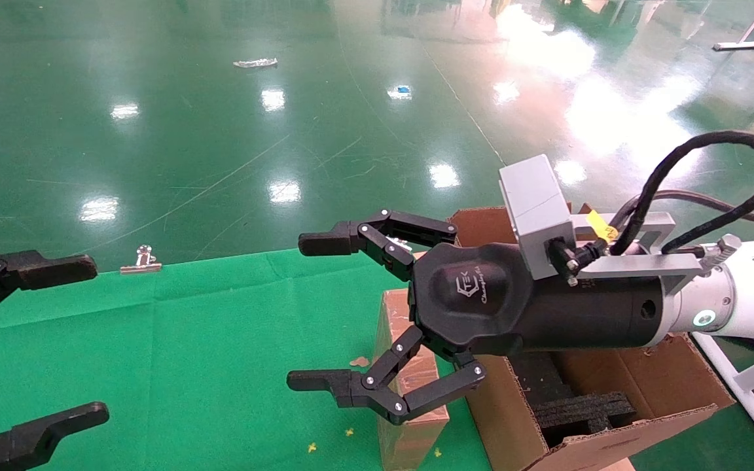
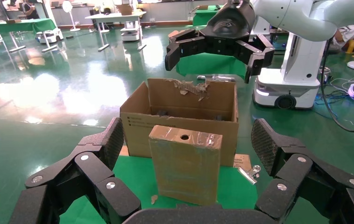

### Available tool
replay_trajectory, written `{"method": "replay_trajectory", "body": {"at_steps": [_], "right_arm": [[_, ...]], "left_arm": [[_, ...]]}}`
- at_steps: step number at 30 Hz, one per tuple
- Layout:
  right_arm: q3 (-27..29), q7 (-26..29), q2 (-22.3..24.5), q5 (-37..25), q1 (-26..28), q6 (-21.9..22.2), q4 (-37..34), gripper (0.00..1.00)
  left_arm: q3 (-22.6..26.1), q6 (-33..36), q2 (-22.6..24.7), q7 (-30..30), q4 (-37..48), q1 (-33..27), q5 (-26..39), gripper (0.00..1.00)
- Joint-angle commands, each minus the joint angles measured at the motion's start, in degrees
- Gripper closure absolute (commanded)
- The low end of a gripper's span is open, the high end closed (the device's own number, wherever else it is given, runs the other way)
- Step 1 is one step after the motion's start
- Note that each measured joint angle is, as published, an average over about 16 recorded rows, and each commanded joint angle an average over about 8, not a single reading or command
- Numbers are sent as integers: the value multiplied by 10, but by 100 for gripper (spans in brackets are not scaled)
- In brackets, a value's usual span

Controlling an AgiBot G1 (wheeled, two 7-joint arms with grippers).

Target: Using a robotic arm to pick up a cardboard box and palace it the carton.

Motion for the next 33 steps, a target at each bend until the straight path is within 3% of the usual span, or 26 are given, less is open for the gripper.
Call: {"method": "replay_trajectory", "body": {"at_steps": [1, 12, 17, 25, 33], "right_arm": [[0, 0, 0, 0, 0, 0, 0, 0], [-1, 1, 0, -2, 0, 1, 1, 0], [-17, 21, 1, -34, 11, 8, 16, 0], [-98, 89, -33, -177, 100, -6, 41, 0], [-241, 190, -114, -376, 228, -38, 42, 0]], "left_arm": [[0, 0, 0, 0, 0, 0, 0, 0], [0, 0, 0, 0, 0, 0, 0, 0], [0, 0, 0, 0, 0, 0, 0, 0], [1, 0, 0, 0, 1, 0, 0, 0], [1, 0, 0, 1, 1, 0, 0, 0]]}}
